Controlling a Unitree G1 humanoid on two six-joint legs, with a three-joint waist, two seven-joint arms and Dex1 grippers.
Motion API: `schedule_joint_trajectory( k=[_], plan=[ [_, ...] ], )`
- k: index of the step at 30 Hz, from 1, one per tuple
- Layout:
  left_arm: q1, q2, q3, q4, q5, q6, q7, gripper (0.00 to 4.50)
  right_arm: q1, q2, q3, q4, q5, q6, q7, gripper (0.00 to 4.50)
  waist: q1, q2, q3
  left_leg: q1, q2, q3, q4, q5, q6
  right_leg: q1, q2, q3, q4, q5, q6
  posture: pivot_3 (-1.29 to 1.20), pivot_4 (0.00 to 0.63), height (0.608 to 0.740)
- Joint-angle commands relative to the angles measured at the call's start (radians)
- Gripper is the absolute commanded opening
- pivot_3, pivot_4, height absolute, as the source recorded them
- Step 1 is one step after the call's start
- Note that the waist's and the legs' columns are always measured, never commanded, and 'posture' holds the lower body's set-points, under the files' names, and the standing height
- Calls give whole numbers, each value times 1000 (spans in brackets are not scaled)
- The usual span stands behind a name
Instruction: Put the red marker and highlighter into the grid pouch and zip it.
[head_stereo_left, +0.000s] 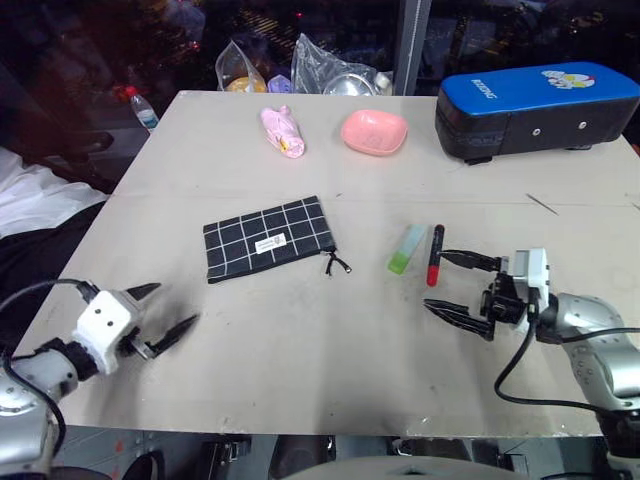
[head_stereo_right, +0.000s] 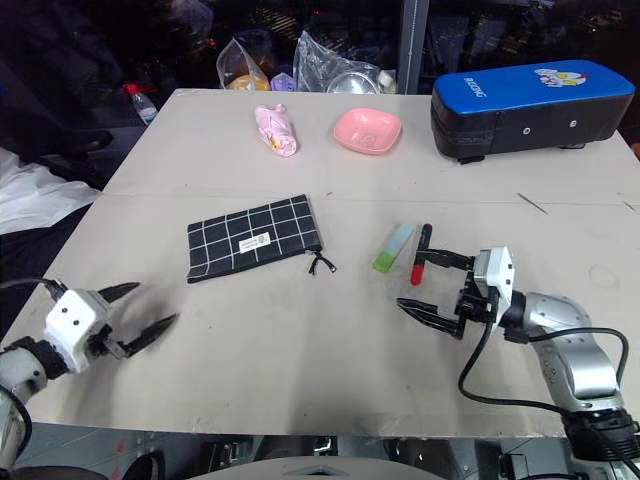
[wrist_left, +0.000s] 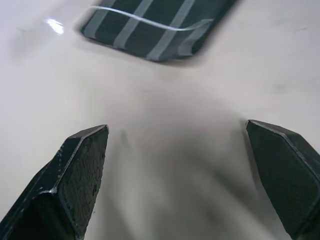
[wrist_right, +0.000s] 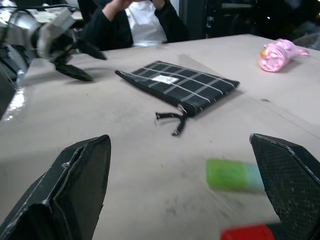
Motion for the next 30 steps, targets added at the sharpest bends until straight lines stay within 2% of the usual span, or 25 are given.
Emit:
schedule_joint_trajectory(
  k=[1,12,22,23,25,30],
  plan=[
    [-72,47,-18,119,70,-182,5,4461,-29,10,6,-17,1,2,-7,4500,-2,0,0,0,0,0,0,0,0,0,0,0,0,0,0,0,150,717],
    [-410,111,-231,502,359,-629,161,4461,-38,27,3,-5,-18,-14,-7,4500,0,-1,0,0,-1,2,0,0,0,0,1,0,1,2,4,0,150,717],
    [-624,102,-424,745,531,-835,296,4461,-34,17,-9,-11,-23,-15,-15,4500,3,0,0,0,-2,7,1,0,0,0,2,-1,2,2,4,0,150,717],
    [-639,101,-440,756,556,-851,324,4077,-33,16,-8,-12,-24,-15,-17,4500,3,0,0,0,-2,7,1,0,0,0,2,-1,2,2,4,0,150,717],
    [-667,98,-469,769,609,-881,384,3768,-34,16,-8,-13,-26,-15,-23,4500,2,0,0,0,-2,7,1,0,0,0,2,-1,2,2,4,0,150,717],
    [-727,102,-536,783,755,-932,576,1534,-37,15,-7,-12,-29,-18,-29,4500,0,0,0,-1,-2,7,1,0,0,0,2,-1,2,2,4,0,150,717]
  ],
)
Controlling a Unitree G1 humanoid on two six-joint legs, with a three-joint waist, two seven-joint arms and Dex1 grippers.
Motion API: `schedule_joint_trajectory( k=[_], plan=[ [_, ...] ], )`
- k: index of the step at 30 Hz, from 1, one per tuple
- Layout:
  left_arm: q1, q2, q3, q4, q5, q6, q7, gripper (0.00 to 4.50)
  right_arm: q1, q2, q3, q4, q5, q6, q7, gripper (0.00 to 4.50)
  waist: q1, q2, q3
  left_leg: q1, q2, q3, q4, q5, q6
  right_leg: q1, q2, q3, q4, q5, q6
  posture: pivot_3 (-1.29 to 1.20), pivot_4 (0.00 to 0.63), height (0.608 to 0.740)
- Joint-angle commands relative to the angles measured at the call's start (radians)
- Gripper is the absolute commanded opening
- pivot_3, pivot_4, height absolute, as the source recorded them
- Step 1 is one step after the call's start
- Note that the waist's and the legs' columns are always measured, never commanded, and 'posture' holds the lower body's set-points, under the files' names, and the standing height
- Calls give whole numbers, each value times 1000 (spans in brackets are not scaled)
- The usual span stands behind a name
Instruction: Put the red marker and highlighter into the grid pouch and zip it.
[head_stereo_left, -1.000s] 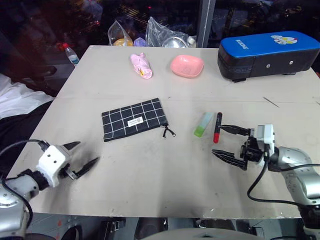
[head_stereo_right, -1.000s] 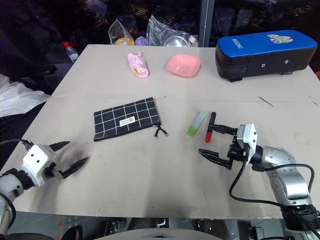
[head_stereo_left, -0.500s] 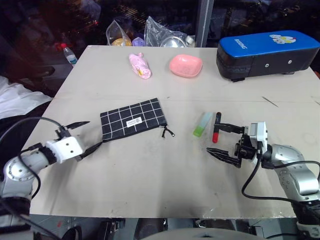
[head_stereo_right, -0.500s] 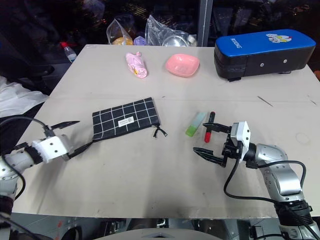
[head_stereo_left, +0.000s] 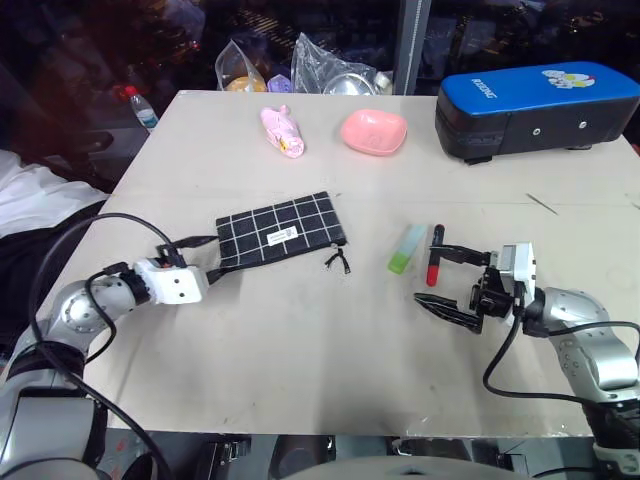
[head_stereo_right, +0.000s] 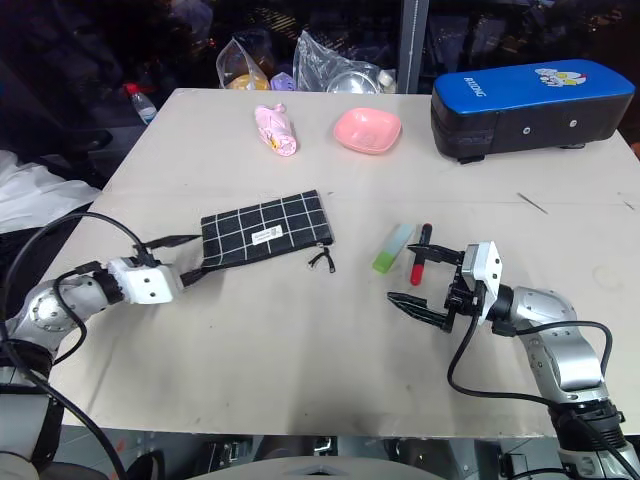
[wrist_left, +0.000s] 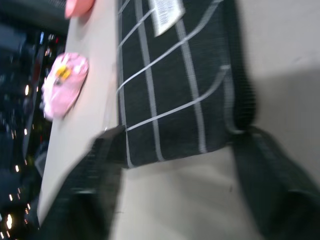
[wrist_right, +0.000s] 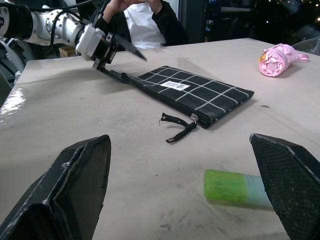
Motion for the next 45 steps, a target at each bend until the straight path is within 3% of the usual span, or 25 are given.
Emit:
schedule_joint_trajectory(
  k=[1,3,11,14,17,21,25,29,35,45],
  plan=[
    [-39,6,-45,7,102,-38,144,904,-10,-8,-17,-29,-1,-11,-8,4500,-1,0,0,0,0,0,0,0,0,0,0,0,0,0,0,0,150,717],
    [-58,8,-67,1,152,-46,218,65,-15,-6,-15,-29,-3,-10,-12,4500,2,1,0,0,0,0,0,0,0,0,0,0,0,0,0,0,150,717],
    [-98,-3,-96,-102,260,-69,465,27,-20,11,-2,-36,-11,-10,-33,4500,1,1,0,0,0,0,0,0,0,0,0,0,1,0,0,0,150,717],
    [-95,-28,-106,-139,187,-66,420,27,-25,18,3,-49,-12,3,-48,4500,0,0,0,0,0,0,0,2,-4,0,0,0,1,0,0,0,150,717],
    [-69,-72,-106,-194,26,9,319,27,-38,27,19,-79,-12,50,-89,4500,-3,0,0,0,0,1,0,3,-4,0,0,0,1,0,0,0,150,717],
    [4,-129,-94,-388,-206,217,148,27,-60,45,73,-142,-67,130,-192,4500,-8,0,0,0,2,1,0,3,-5,-1,1,0,3,0,0,0,150,717],
    [98,-165,-46,-658,-325,478,78,27,-85,68,106,-186,-101,251,-312,4500,-9,0,0,0,2,1,1,3,-5,-2,1,1,4,0,0,0,150,717],
    [188,-201,-6,-899,-337,699,62,27,-131,117,128,-201,-139,402,-461,4500,-8,0,0,0,2,1,3,3,-5,-2,1,2,7,0,0,0,150,717],
    [290,-276,29,-1109,-298,914,85,27,-274,253,22,-125,-87,725,-696,4500,-5,0,0,1,1,0,3,4,-6,-2,2,3,9,0,0,0,150,717],
    [379,-352,22,-1222,-234,995,107,27,-387,331,-8,-8,-109,765,-785,4500,-8,0,0,0,2,0,2,4,-6,-4,2,3,9,0,0,0,150,717]
  ],
)
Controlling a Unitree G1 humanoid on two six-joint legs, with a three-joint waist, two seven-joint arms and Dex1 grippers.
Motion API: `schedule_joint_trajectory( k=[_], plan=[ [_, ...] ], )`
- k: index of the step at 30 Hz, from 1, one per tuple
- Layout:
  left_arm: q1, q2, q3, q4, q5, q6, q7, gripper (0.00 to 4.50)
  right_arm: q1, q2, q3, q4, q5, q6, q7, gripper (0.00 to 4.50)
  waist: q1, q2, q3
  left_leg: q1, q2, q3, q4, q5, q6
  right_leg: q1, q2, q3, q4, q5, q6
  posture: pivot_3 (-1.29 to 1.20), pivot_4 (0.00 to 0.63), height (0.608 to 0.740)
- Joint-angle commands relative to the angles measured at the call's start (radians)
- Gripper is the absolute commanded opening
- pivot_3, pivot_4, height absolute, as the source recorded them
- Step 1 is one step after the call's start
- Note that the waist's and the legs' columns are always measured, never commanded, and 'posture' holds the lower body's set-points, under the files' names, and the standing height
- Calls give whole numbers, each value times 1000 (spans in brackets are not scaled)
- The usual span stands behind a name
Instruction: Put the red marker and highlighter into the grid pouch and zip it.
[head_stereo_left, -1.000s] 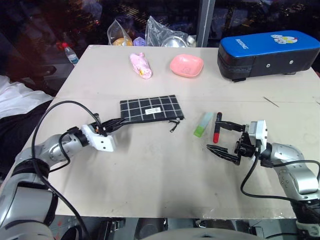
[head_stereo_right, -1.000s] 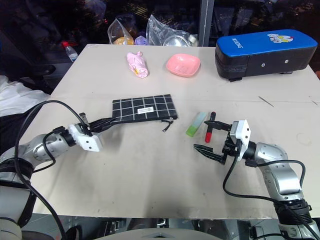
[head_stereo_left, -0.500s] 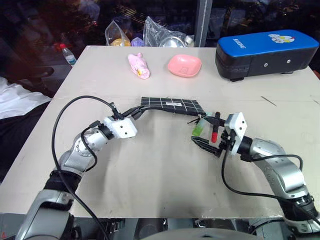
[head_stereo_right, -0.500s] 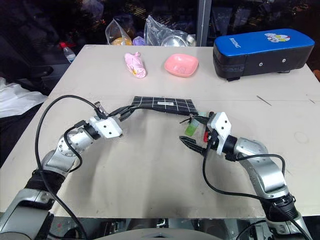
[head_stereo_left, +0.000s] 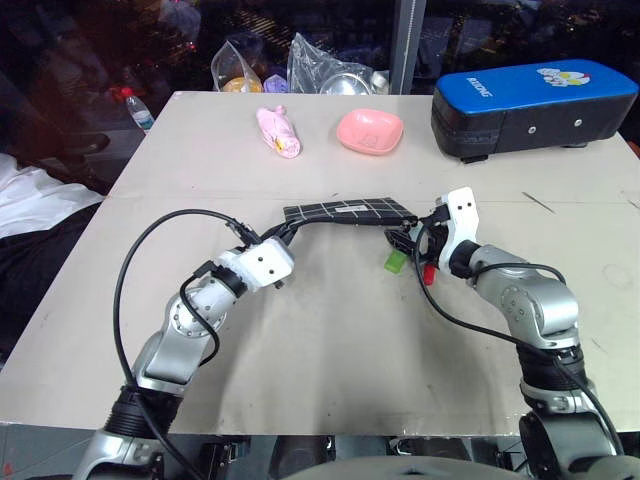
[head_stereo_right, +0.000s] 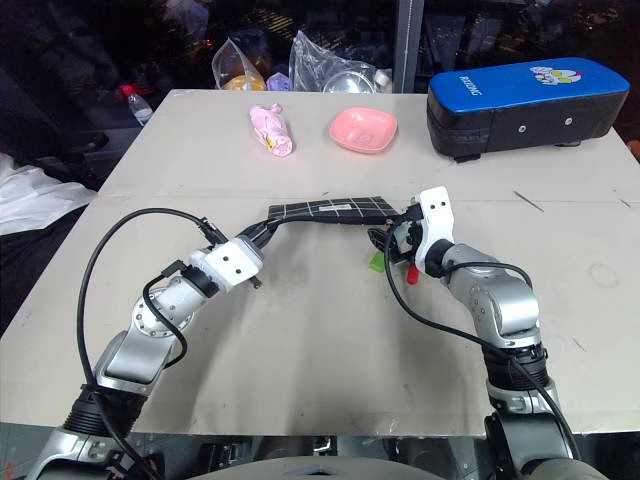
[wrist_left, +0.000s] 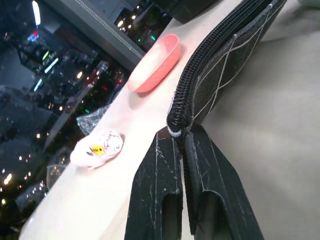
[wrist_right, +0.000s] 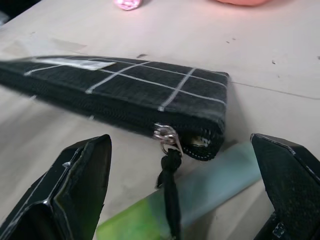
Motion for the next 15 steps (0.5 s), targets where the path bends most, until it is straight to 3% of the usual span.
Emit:
schedule_joint_trajectory(
  k=[1,4,10,11,13,14,15],
  plan=[
    [14,-9,17,-62,19,-3,13,27,-38,16,-20,3,-4,-21,-23,4500,-1,0,0,0,0,0,0,0,0,0,0,0,0,0,0,0,150,717],
    [29,-19,15,-69,19,-8,6,0,-44,27,-18,18,-12,-39,-31,3245,-1,0,0,0,0,-1,0,0,0,0,0,0,0,0,0,0,150,717],
    [48,-13,9,-63,-13,-62,-35,0,-47,31,-10,43,-35,-79,-31,222,-4,0,0,0,0,-2,-1,0,0,-1,0,1,0,0,0,0,150,717],
    [51,-13,10,-62,-21,-68,-43,0,-47,31,-10,45,-37,-81,-31,11,-5,0,0,0,0,-2,-1,0,0,-1,0,1,0,0,0,0,150,717],
    [65,-2,4,-66,-68,-107,-92,0,-49,32,-9,50,-42,-90,-27,11,-8,0,0,0,0,-3,-1,0,0,-1,0,1,0,0,0,0,150,717],
    [69,7,0,-61,-75,-142,-106,640,-50,31,-7,52,-44,-94,-24,0,-12,0,0,0,0,-3,-1,0,0,-1,0,1,0,0,0,0,150,717],
    [67,8,1,-41,-61,-186,-95,945,-50,29,-4,54,-46,-97,-20,0,-15,0,0,0,1,-3,-1,0,0,-1,0,1,0,0,0,0,150,717]
  ],
)
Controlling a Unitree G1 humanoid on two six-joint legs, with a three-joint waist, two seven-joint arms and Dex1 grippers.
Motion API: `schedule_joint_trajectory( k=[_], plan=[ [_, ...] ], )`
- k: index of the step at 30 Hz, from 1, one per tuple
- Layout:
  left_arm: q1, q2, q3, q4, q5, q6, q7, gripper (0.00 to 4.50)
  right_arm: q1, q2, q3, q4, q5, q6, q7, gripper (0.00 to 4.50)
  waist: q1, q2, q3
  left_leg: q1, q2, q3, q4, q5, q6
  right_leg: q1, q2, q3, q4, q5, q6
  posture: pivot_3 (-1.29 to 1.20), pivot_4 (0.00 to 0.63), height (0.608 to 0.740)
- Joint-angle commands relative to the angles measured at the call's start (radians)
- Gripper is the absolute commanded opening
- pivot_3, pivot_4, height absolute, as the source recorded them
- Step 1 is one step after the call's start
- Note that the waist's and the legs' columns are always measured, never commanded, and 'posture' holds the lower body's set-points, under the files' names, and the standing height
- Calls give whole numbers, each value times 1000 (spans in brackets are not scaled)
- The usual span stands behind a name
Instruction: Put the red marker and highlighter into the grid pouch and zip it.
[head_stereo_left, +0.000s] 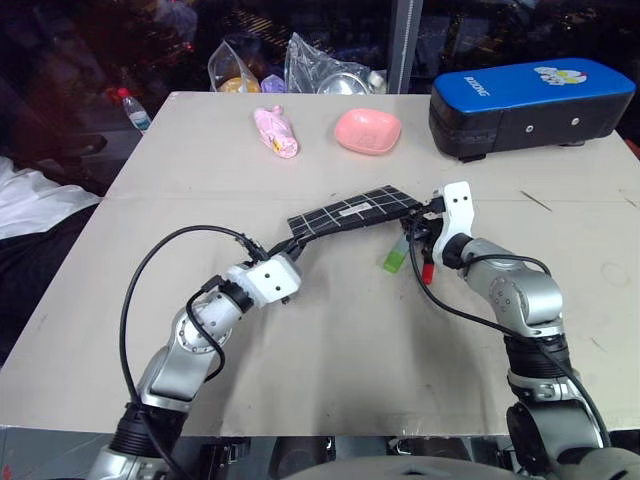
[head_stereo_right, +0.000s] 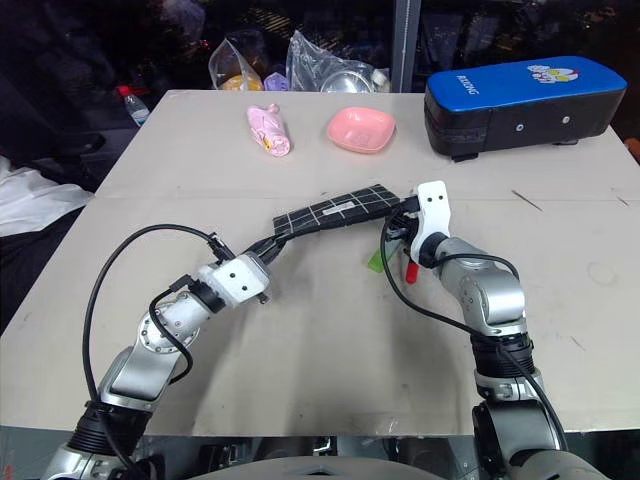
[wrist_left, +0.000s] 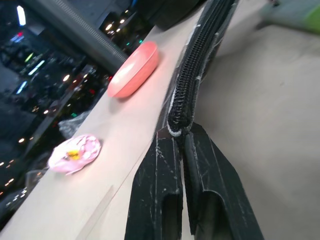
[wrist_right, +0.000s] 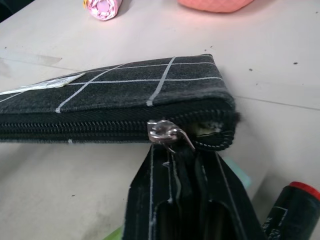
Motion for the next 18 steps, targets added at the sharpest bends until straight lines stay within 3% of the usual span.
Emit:
schedule_joint_trajectory(
  k=[1,4,18],
  plan=[
    [2,17,8,8,-1,-153,2,1334,-21,-3,0,-15,-6,-32,11,0,-6,0,0,0,0,0,0,0,0,0,0,0,0,0,0,0,150,717],
    [-12,30,3,96,67,-252,35,2791,-18,-6,7,-15,-14,-45,17,0,-10,0,0,0,0,0,-1,0,0,0,0,0,0,0,0,0,150,717],
    [-273,43,-51,575,150,-648,108,2791,-27,-14,12,-25,-13,-34,51,0,-10,0,0,0,0,1,-1,0,1,0,0,0,-2,0,0,0,150,717]
  ],
)
